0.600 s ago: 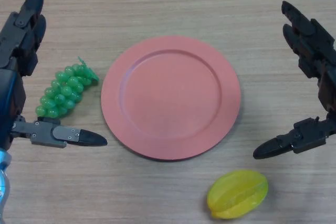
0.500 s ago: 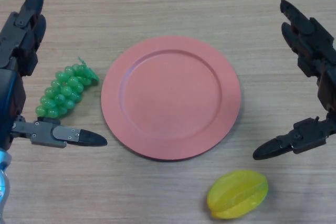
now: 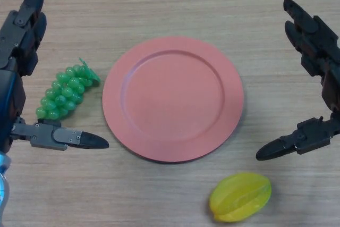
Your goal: Pick up the yellow starfruit and place it on the plate
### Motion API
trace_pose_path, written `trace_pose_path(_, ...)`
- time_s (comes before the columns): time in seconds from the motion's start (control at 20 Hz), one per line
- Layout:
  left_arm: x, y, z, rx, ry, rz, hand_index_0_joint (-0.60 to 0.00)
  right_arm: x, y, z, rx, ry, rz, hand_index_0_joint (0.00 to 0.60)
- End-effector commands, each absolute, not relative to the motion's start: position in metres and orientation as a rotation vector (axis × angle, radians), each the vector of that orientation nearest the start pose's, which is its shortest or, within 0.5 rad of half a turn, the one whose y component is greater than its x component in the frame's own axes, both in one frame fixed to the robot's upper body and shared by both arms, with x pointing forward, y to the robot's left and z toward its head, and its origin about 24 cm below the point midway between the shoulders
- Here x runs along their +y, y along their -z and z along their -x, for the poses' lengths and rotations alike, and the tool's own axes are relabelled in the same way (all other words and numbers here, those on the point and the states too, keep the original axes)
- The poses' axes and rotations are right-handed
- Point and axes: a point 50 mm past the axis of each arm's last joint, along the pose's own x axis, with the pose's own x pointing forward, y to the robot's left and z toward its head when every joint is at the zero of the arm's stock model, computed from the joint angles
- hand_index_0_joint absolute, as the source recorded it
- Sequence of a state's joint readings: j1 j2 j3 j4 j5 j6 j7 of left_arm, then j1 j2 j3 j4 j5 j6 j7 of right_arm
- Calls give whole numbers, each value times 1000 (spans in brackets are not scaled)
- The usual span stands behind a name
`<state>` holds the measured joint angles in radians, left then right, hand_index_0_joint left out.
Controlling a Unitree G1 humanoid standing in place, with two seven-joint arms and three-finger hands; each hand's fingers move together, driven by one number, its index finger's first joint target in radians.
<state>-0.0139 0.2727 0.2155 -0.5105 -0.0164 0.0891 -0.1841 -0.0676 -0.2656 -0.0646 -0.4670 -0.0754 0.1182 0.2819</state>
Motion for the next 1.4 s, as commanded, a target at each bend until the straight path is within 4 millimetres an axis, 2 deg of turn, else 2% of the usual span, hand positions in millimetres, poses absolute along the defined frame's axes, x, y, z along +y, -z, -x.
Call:
trace_pose_path(0.05, 212, -197, -219, -614, 25, -434, 0, -176, -184, -225, -556, -232, 452, 0)
trace_pose_path(0.2, 210, -196, -220, -639, 28, -447, 0, -168, -179, -215, -543, -264, 464, 0)
trace_pose_path(0.4, 214, -192, -226, -612, 43, -393, 0, -152, -161, -200, -451, -352, 451, 0)
trace_pose_path(0.55, 213, -186, -230, -576, 67, -407, 0, -149, -144, -194, -442, -325, 489, 0)
trace_pose_path(0.7, 209, -182, -235, -561, 99, -385, 0, -148, -134, -194, -429, -323, 516, 0)
trace_pose_path(0.85, 206, -182, -240, -559, 91, -416, 0, -148, -115, -201, -422, -300, 678, 0)
trace_pose_path(0.95, 204, -181, -240, -570, 95, -416, 0, -148, -108, -203, -428, -307, 709, 0)
trace_pose_path(1.4, 208, -183, -239, -556, 93, -400, 0, -138, -80, -206, -455, -422, 668, 0)
